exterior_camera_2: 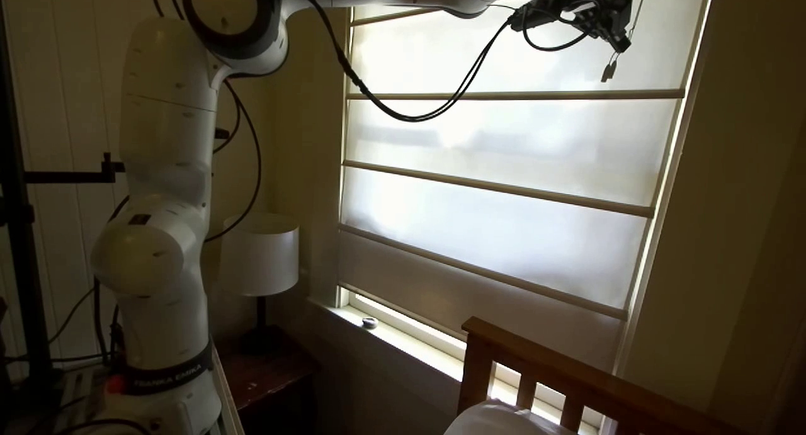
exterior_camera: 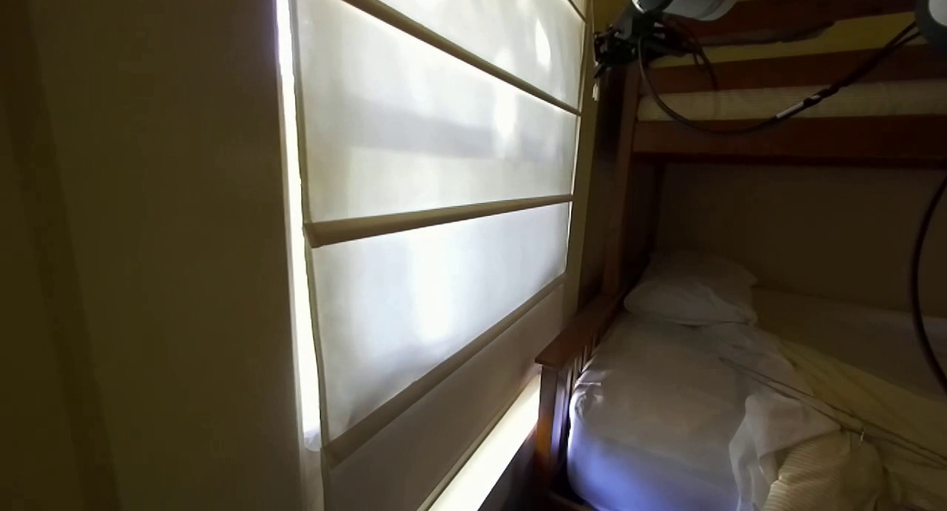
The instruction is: Open the blinds on the window.
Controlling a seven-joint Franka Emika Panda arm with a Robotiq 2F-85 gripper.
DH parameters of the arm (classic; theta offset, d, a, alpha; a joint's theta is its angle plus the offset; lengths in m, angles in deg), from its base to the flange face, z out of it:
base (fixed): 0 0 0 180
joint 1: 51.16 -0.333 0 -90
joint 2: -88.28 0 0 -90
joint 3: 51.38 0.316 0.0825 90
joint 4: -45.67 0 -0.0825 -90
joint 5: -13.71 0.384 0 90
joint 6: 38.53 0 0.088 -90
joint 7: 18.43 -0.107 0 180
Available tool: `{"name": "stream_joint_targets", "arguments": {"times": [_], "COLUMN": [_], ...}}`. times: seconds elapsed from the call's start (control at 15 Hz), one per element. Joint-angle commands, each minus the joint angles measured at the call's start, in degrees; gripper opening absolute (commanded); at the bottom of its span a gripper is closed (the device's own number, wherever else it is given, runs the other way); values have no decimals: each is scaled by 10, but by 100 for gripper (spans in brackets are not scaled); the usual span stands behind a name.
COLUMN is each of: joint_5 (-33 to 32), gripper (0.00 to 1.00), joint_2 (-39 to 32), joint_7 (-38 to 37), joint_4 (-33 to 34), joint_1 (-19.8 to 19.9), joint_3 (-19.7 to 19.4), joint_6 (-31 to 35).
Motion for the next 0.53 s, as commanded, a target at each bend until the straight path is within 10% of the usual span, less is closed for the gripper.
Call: {"name": "stream_joint_targets", "arguments": {"times": [0.0, 0.47], "joint_5": [21, 95], "gripper": [0, 0], "joint_2": [-4, 23], "joint_7": [-2, 4], "joint_4": [-29, -191], "joint_1": [9, 37], "joint_3": [-4, -13], "joint_6": [-15, 5]}}
